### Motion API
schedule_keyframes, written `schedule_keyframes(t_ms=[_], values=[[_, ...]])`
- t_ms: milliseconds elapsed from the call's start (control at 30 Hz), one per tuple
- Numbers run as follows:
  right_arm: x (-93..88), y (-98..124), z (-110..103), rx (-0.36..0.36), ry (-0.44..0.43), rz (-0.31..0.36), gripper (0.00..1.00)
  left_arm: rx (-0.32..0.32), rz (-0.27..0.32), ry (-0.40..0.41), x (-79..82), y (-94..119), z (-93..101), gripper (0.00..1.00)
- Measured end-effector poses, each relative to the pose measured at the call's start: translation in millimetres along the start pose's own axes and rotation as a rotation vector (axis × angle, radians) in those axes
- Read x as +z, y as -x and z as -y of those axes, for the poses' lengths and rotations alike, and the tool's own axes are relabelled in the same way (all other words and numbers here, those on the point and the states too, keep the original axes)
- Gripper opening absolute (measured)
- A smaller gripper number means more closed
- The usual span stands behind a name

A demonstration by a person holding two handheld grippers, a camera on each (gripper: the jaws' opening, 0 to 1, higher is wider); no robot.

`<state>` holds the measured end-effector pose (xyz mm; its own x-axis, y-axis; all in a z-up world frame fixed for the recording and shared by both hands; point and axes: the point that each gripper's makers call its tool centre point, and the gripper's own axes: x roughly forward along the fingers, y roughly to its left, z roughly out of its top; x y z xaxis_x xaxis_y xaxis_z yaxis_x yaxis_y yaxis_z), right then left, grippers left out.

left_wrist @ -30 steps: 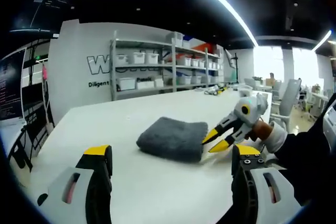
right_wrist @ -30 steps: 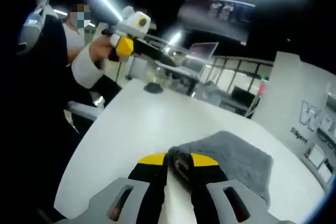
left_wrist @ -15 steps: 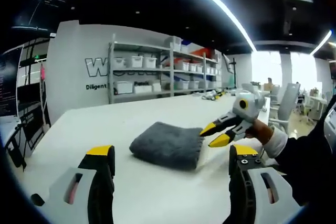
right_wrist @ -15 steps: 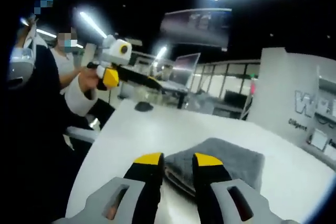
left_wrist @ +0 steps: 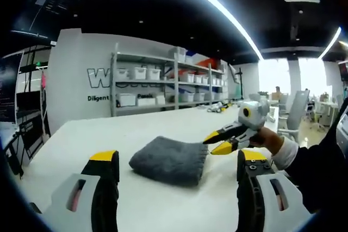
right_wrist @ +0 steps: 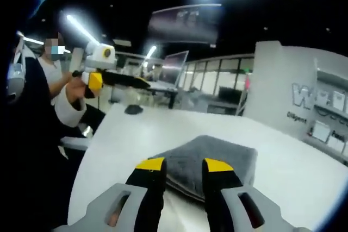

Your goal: Open the folded towel by lifting each exposed corner and separating the folded layers until the towel lies flat within the target outline without major curled edges

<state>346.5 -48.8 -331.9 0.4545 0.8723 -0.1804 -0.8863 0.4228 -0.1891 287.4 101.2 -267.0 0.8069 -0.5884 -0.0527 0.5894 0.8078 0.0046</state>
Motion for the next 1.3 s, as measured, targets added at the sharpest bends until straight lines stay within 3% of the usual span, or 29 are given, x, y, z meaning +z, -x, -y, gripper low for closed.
schedule_keyframes(t_ms=[400,467,567,800,1300], values=[[-11.1,16.8,29.0,-0.083,0.010,-0.027,0.25,-0.017,-0.045,-0.008,-11.6,-8.6,9.6,0.77],[-12.7,20.5,33.8,-0.094,0.010,-0.029,0.25,-0.008,-0.079,-0.064,-18.6,-9.6,8.4,0.74],[-16.3,25.9,40.5,-0.110,0.002,-0.031,0.25,-0.001,-0.098,-0.071,-23.8,-13.4,9.2,0.76],[-29.2,35.5,53.0,-0.140,0.006,-0.078,0.30,-0.022,-0.076,-0.019,-27.5,-22.1,12.2,0.72],[-61.7,40.2,73.5,-0.194,-0.001,-0.176,0.29,-0.056,-0.061,0.020,-43.3,-43.9,12.5,0.64]])
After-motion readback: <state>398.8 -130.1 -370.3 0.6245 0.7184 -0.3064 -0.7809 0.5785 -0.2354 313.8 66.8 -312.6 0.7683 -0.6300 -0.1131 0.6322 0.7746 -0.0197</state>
